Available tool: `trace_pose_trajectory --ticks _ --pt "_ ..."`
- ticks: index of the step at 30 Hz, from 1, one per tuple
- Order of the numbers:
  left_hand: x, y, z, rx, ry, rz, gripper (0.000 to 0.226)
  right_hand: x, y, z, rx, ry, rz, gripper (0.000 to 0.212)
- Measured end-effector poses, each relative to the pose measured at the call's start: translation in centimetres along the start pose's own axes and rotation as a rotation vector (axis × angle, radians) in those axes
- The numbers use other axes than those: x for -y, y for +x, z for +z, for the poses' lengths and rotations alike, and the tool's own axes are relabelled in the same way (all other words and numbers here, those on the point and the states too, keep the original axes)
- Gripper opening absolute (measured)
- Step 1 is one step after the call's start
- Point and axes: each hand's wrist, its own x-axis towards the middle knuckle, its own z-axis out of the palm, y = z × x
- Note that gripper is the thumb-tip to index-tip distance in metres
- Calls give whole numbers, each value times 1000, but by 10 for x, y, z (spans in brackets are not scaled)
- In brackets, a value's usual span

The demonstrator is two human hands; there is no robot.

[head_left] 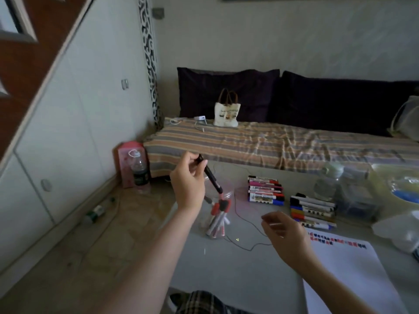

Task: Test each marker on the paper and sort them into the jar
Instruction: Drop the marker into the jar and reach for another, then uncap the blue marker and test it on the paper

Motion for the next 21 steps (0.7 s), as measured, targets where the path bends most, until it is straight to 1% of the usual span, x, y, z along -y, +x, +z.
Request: trace_pose_trajectory --ticks 5,6,8,10,11,12,14,16,18,19,21 --pt "17 -16 5 268 348 18 15 -16 -4 -9 14 -47 43 21" --pt "18 -18 7 283 401 35 15 -20 -3 -11 10 -53 55 21" --pt "13 -23 13 259 474 113 13 -27 1 -14 6 -69 68 22" --pt "1 -35 27 250 407 234 12 -33 6 -16 5 -87 83 22" --pt "-8 -44 38 284 343 286 9 -36 10 -18 -3 -96 87 22" --pt "-15 -57 50 352 293 310 6 -40 15 -19 -13 -110 94 22" --pt "-13 -87 75 538 283 259 5 -49 24 -20 -9 -151 131 21" --pt "11 -118 99 780 379 108 23 -63 34 -21 29 -218 180 19" --pt "41 -141 113 1004 524 25 45 -81 45 -23 78 -322 193 27" --pt "50 -147 118 1055 561 18 52 -89 51 -24 111 -382 185 31" --pt "61 -150 129 1062 566 41 58 -99 69 -23 180 -485 188 38"
